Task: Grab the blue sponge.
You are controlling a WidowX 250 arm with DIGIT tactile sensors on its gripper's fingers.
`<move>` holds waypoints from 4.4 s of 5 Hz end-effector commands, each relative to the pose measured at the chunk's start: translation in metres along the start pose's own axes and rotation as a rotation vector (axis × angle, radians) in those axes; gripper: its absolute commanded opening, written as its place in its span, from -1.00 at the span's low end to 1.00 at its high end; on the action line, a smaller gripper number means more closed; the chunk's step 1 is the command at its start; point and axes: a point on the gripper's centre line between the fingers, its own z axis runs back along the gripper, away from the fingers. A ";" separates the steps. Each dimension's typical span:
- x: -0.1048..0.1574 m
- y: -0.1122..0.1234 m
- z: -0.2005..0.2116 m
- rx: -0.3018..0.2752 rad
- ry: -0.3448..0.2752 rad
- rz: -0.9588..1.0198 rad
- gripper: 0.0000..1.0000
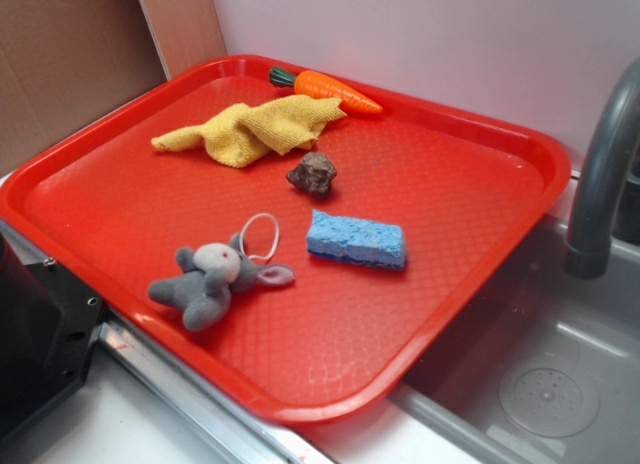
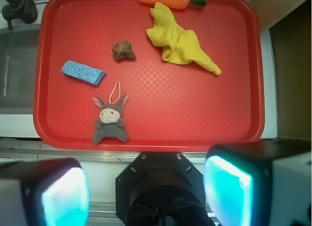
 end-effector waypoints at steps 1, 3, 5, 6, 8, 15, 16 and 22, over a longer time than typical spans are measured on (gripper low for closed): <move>0.000 0.000 0.000 0.000 0.000 0.000 1.00; 0.043 -0.005 -0.016 0.009 -0.071 -0.284 1.00; 0.081 -0.029 -0.040 -0.053 -0.188 -0.686 1.00; 0.094 -0.044 -0.053 -0.091 -0.197 -0.841 1.00; 0.099 -0.070 -0.077 -0.080 -0.141 -0.939 1.00; 0.100 -0.116 -0.212 -0.109 -0.021 -1.042 1.00; 0.097 -0.125 -0.222 -0.069 -0.004 -1.078 1.00; 0.090 -0.069 -0.069 0.028 0.086 -0.463 -1.00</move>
